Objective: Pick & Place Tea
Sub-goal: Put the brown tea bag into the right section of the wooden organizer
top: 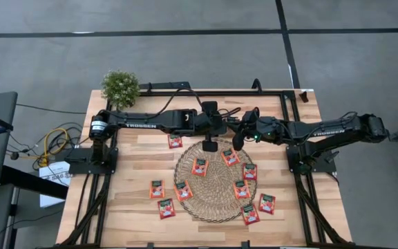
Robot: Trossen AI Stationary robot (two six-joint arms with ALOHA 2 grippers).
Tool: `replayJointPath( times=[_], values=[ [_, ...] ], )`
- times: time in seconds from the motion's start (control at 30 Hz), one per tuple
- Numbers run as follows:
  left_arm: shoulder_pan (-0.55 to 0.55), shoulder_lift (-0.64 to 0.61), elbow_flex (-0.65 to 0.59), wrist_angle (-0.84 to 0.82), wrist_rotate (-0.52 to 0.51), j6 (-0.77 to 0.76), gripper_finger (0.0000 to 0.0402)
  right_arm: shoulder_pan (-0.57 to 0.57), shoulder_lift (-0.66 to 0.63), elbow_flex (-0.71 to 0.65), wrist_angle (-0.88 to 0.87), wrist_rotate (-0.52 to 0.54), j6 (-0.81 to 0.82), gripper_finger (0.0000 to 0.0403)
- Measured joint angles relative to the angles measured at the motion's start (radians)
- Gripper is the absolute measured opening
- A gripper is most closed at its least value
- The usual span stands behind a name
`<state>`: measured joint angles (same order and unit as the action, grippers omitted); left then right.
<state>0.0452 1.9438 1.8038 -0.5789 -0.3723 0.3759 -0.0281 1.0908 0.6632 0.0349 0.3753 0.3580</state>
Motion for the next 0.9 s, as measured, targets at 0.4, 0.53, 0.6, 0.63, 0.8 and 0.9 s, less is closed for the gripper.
replayJointPath(
  times=[0.4, 0.53, 0.6, 0.63, 0.8, 0.9],
  values=[
    [0.000, 0.000, 0.000, 0.012, 0.001, 0.001, 0.0004, 0.001, -0.024, -0.001, 0.006, -0.010, 0.000, 0.0000],
    [0.000, 0.000, 0.000, 0.005, 0.001, 0.005, 0.0001, 0.001, -0.047, -0.001, 0.009, -0.010, 0.000, 0.0000],
    [0.000, 0.000, 0.000, 0.006, 0.000, 0.005, 0.0001, 0.001, -0.050, -0.001, 0.008, -0.010, 0.000, 0.0000],
    [0.000, 0.000, 0.000, 0.006, -0.006, 0.006, 0.0001, 0.001, -0.050, -0.001, 0.006, -0.010, 0.000, 0.0000],
    [0.000, 0.000, 0.000, 0.006, -0.030, 0.034, 0.0000, 0.001, -0.050, -0.001, -0.002, -0.010, 0.000, 0.0000],
    [0.000, 0.000, 0.000, 0.005, -0.030, 0.035, 0.0000, 0.001, -0.050, -0.001, -0.023, -0.010, -0.016, 0.0000]
  ],
)
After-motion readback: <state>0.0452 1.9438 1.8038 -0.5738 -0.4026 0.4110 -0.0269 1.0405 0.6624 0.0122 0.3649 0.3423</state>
